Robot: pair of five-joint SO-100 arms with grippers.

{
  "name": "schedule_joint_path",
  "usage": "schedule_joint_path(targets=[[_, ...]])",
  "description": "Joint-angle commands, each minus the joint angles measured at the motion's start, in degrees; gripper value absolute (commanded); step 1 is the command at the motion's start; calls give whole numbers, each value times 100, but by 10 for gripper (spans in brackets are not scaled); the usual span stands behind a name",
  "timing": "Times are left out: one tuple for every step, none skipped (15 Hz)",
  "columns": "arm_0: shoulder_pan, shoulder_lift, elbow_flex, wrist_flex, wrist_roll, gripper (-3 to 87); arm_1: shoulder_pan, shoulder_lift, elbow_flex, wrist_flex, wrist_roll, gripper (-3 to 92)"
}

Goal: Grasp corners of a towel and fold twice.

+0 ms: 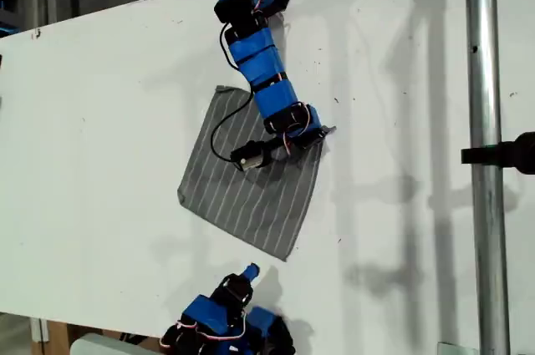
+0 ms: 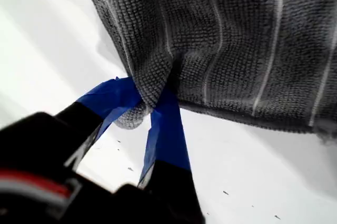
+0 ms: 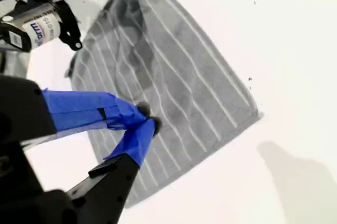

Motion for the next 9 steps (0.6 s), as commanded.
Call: schedule_joint_path(targets=[[-650, -501, -431, 0, 1037, 194, -44, 158, -97, 26, -35, -2], [-721, -677, -431, 35, 1380, 236, -62, 211, -44, 35, 0, -2], [-782, -773, -211, 0, 1494, 284, -79, 211, -26, 35, 18, -2], [-773, -809, 0, -62, 1582, 333, -88, 211, -26, 26, 35, -2], [-721, -861, 88, -53, 1626, 345, -105, 211, -26, 26, 62, -2], [-589, -826, 352, -272, 1644, 345, -114, 211, -26, 35, 97, -2], [-466, -800, 773, -659, 1573, 333, -123, 220, -26, 35, 114, -2], [-360, -782, 1406, -1274, 1494, 327, -141, 229, -26, 35, 114, -2], [-360, -809, 2065, -1951, 1424, 312, -149, 246, -26, 35, 123, -2]])
